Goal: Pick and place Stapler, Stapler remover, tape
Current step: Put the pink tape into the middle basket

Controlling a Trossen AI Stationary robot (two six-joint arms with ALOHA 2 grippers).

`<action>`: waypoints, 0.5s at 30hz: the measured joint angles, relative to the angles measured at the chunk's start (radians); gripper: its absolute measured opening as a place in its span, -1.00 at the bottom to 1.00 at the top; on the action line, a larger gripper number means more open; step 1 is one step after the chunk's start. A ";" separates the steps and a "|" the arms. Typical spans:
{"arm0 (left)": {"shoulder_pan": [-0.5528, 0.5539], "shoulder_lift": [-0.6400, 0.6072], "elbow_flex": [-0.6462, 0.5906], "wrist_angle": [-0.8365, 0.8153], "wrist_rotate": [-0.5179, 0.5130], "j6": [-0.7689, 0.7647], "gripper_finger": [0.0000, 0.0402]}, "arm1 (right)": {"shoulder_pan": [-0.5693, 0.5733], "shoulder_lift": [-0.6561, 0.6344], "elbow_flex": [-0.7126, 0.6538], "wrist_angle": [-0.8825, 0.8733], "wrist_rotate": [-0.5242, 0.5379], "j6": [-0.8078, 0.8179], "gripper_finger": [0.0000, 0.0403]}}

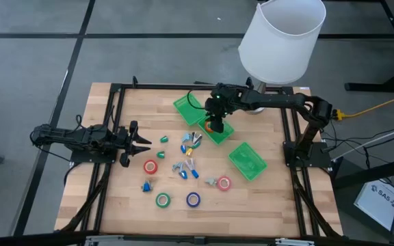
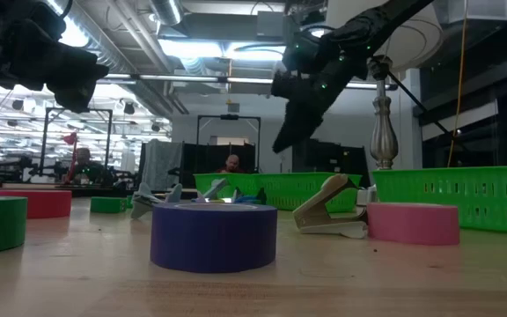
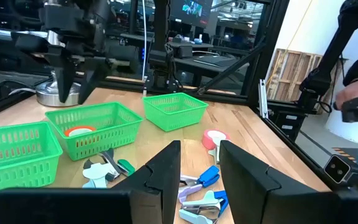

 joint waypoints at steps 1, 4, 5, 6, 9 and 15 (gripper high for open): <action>0.000 0.000 0.000 0.000 0.000 0.000 -0.47 | 0.005 0.000 0.000 0.004 -0.014 0.027 -0.32; 0.000 0.000 0.000 0.000 0.000 0.000 -0.47 | 0.028 0.000 0.000 0.001 -0.019 0.053 -0.32; 0.000 0.000 0.000 0.000 0.000 0.000 -0.47 | 0.036 0.000 0.000 0.000 -0.019 0.054 -0.32; 0.000 0.000 0.000 0.000 0.000 0.000 -0.47 | 0.045 0.000 0.000 0.000 -0.019 0.054 -0.32; 0.000 0.000 0.000 0.000 0.000 0.000 -0.47 | 0.077 0.000 0.000 -0.006 -0.019 0.054 -0.32; 0.000 0.000 0.000 0.000 0.000 0.000 -0.47 | 0.152 0.000 0.000 -0.026 -0.019 0.054 -0.37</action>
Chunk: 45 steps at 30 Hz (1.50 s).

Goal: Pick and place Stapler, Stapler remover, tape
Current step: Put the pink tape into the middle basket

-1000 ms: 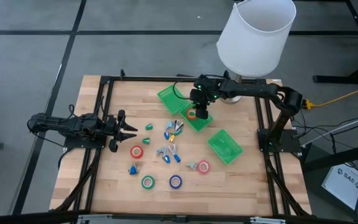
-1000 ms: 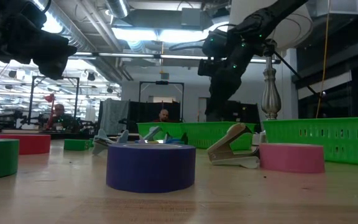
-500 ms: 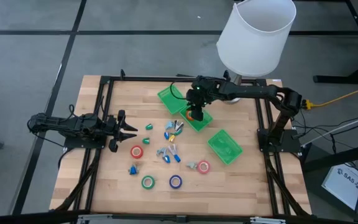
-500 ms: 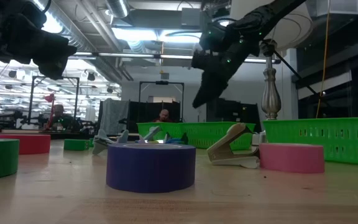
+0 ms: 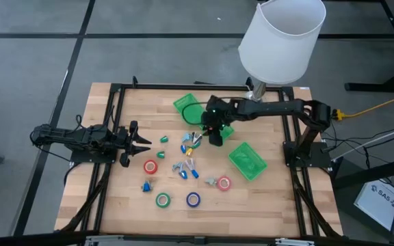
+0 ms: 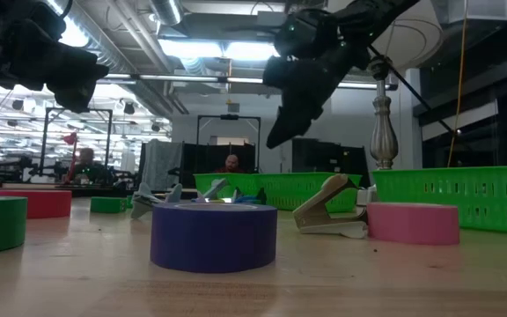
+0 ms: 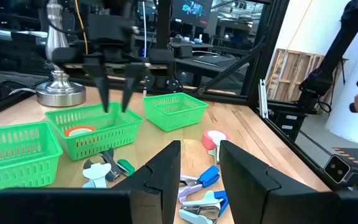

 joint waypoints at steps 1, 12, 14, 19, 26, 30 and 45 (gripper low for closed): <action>0.000 0.000 0.000 0.000 0.000 0.000 -0.47 | 0.013 0.000 0.000 -0.003 0.000 0.001 -0.39; 0.000 0.000 0.000 0.000 0.000 0.000 -0.47 | 0.192 0.000 0.000 -0.062 0.000 0.188 -0.48; 0.000 0.000 0.000 0.000 0.000 0.000 -0.47 | 0.234 0.000 0.000 -0.065 0.000 0.234 -0.49; 0.000 0.000 0.000 0.000 0.000 0.000 -0.47 | 0.348 0.000 0.000 -0.063 0.001 0.315 -0.50; 0.000 0.000 0.000 0.000 0.000 0.000 -0.47 | 0.486 0.000 0.000 -0.064 0.067 0.346 -0.50; 0.000 0.000 0.000 0.000 0.000 0.000 -0.47 | 0.534 0.000 0.000 -0.104 0.078 0.346 -0.50; 0.000 0.000 0.000 0.000 0.000 0.000 -0.47 | 0.620 0.000 0.000 -0.289 0.148 0.214 -0.50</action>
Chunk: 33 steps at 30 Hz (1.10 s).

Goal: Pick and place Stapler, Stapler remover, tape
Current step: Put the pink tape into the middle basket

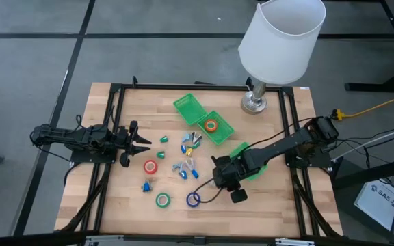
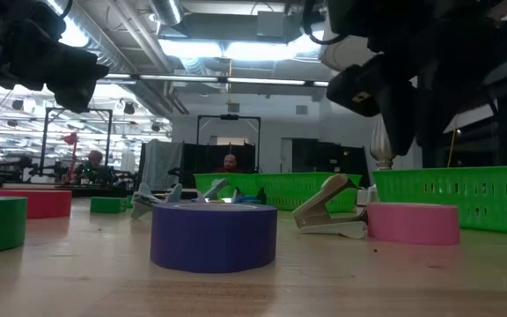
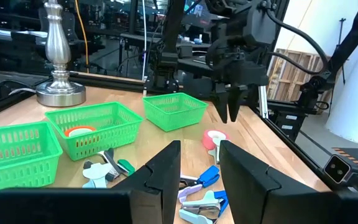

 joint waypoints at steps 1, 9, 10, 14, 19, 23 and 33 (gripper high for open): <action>0.000 0.000 0.000 0.000 0.000 0.000 -0.47 | 0.007 0.000 0.000 0.000 0.009 0.001 -0.50; 0.000 0.000 0.000 0.000 0.000 0.000 -0.47 | 0.064 0.000 -0.007 0.020 0.070 0.113 -0.50; 0.000 0.000 0.000 0.000 0.000 0.000 -0.47 | 0.072 0.000 -0.015 0.027 0.092 0.137 -0.50; 0.000 0.000 0.000 0.000 0.000 0.000 -0.47 | 0.096 0.000 -0.064 0.066 0.159 0.196 -0.50; 0.000 0.000 0.000 0.000 0.000 0.000 -0.47 | 0.103 0.000 -0.154 0.149 0.160 0.257 -0.50; 0.000 0.000 0.000 0.000 0.000 0.000 -0.47 | 0.103 -0.008 -0.209 0.223 0.167 0.287 -0.50; 0.000 0.000 0.000 0.000 0.000 0.000 -0.47 | 0.103 0.002 -0.230 0.307 0.157 0.251 -0.50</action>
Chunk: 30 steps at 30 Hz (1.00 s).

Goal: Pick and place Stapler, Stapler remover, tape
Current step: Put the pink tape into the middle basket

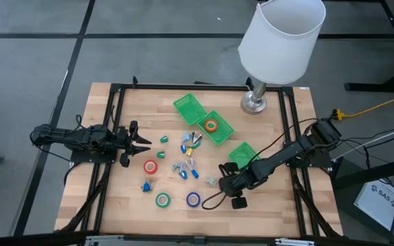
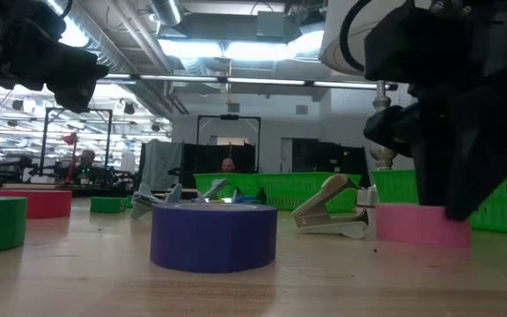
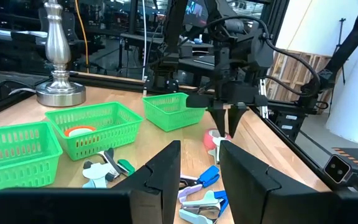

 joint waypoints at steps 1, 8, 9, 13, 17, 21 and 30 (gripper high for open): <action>0.000 0.000 0.000 0.000 0.000 0.000 -0.47 | 0.000 0.000 0.000 -0.001 0.000 -0.011 -0.50; 0.000 0.000 0.000 0.000 0.000 0.000 -0.47 | 0.000 0.000 0.000 0.004 0.003 -0.018 -0.52; 0.000 0.000 0.000 0.000 0.000 0.000 -0.47 | 0.000 0.004 0.000 0.005 0.012 -0.017 -0.54; 0.000 0.000 0.000 0.000 0.000 0.000 -0.47 | 0.000 0.026 0.003 0.004 0.018 -0.014 -0.64; 0.000 0.000 0.000 0.000 0.000 0.000 -0.47 | 0.000 0.039 0.006 0.004 0.016 -0.003 -0.73; 0.000 0.000 0.000 0.000 0.000 0.000 -0.47 | 0.000 0.038 0.005 0.004 0.013 0.017 -0.76; 0.000 0.000 0.000 0.000 0.000 0.000 -0.47 | 0.000 0.049 0.084 -0.080 -0.022 0.007 -0.75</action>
